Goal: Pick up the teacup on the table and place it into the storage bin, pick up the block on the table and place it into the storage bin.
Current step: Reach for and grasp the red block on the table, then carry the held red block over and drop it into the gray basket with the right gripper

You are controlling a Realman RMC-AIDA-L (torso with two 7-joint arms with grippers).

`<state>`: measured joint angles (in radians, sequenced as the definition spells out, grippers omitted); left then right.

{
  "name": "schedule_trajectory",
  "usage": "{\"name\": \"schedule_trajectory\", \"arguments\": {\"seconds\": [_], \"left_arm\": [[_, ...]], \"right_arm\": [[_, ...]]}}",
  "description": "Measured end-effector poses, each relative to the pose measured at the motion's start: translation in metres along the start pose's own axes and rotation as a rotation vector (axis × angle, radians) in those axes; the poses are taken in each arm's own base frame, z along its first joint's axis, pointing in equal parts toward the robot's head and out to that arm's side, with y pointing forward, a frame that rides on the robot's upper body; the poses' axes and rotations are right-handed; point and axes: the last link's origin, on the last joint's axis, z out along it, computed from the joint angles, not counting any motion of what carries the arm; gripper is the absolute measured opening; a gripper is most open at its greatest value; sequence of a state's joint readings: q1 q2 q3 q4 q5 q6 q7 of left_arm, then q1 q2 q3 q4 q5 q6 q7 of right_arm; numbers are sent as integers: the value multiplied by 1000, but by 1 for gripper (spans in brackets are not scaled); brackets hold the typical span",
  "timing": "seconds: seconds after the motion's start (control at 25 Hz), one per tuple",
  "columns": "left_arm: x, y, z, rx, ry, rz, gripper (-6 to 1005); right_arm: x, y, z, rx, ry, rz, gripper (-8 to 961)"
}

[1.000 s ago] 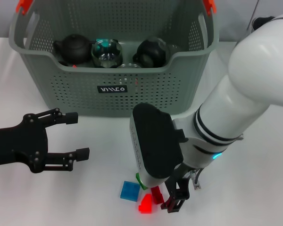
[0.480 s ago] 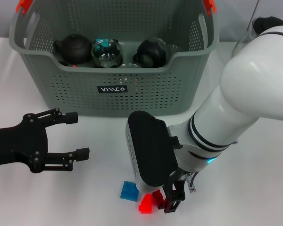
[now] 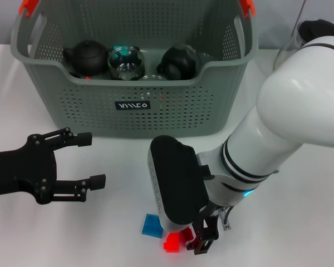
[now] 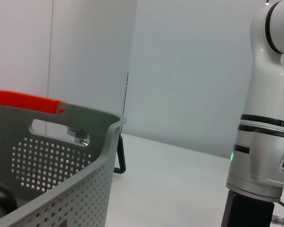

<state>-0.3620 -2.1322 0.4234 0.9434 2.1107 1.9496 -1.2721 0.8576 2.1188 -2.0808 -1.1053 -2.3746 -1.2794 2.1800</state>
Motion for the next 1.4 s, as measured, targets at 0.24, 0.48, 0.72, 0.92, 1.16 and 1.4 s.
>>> {"name": "schedule_trajectory", "arguments": {"seconds": [0.24,0.48,0.72,0.92,1.16,1.4], "left_arm": [[0,0,0,1,0,1,932],[0,-1,0,2,-1,2,931],[1,-1,1,0,-1,5,930],[1,-1,0,-2,-1,6,930],[0,0,-5,11,0,0,931],[-2,0,-7,21,0,-3,932]], "right_arm": [[0,-2,1,11,-6,11,817],[3,-6,3,9,18,43,802],[0,-6,-3,13,3,34,724],[2,-11,-15,18,-3,55,706],[12,-27,-64,74,-77,137,705],[17,-53,-136,248,-279,231,706]]}}
